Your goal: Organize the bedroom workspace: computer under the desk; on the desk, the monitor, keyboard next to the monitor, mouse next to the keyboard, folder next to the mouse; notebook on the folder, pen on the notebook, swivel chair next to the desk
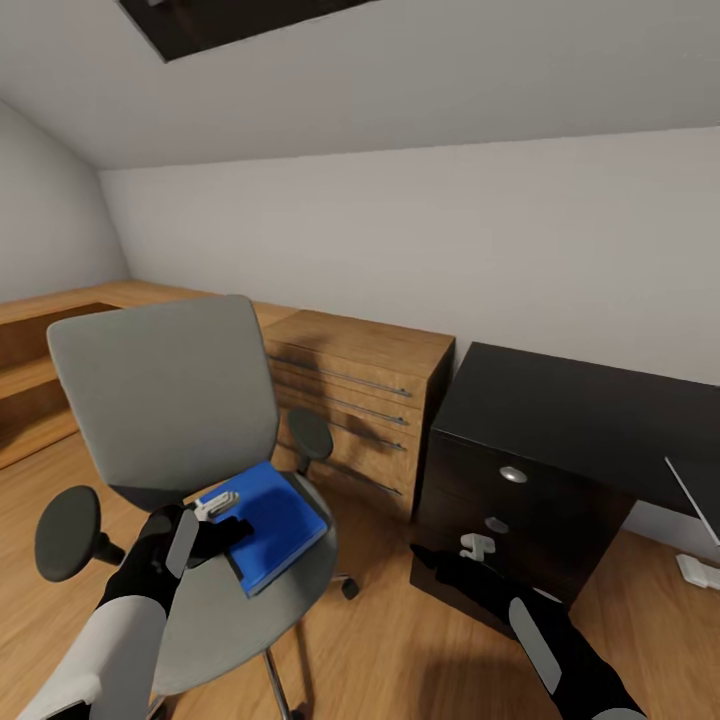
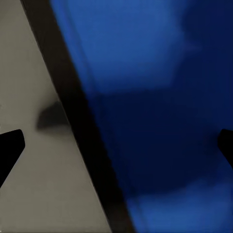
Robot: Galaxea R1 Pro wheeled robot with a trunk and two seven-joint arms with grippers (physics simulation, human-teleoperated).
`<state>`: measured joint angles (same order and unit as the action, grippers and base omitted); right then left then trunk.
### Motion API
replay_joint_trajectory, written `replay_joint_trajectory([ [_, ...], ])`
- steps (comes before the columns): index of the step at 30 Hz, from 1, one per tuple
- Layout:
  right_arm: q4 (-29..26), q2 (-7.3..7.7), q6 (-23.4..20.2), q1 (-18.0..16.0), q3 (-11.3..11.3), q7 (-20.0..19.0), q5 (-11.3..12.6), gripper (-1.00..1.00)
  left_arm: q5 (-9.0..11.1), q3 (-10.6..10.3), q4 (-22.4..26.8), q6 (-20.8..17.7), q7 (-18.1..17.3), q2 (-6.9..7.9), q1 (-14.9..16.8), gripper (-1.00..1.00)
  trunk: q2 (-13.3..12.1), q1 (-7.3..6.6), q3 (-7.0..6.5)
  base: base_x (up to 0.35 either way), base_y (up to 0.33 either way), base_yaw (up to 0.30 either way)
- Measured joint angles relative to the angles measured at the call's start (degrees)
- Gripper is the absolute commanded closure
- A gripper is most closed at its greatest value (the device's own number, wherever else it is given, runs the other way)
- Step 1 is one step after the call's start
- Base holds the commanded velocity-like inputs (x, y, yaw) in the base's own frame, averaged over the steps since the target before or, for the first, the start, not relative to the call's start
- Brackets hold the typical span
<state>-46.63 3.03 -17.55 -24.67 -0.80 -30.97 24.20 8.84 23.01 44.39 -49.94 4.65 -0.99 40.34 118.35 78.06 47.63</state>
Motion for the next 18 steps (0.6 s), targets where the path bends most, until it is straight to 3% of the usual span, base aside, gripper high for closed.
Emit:
replay_joint_trajectory([
  [18,1.02,0.0,0.0,0.0,0.0,-0.06,0.03,-1.0,0.05,-0.27,-0.44,0.01,0.04,-0.18,-0.04,-1.0,-0.01,0.01,-0.55,0.0,0.0,-0.043],
])
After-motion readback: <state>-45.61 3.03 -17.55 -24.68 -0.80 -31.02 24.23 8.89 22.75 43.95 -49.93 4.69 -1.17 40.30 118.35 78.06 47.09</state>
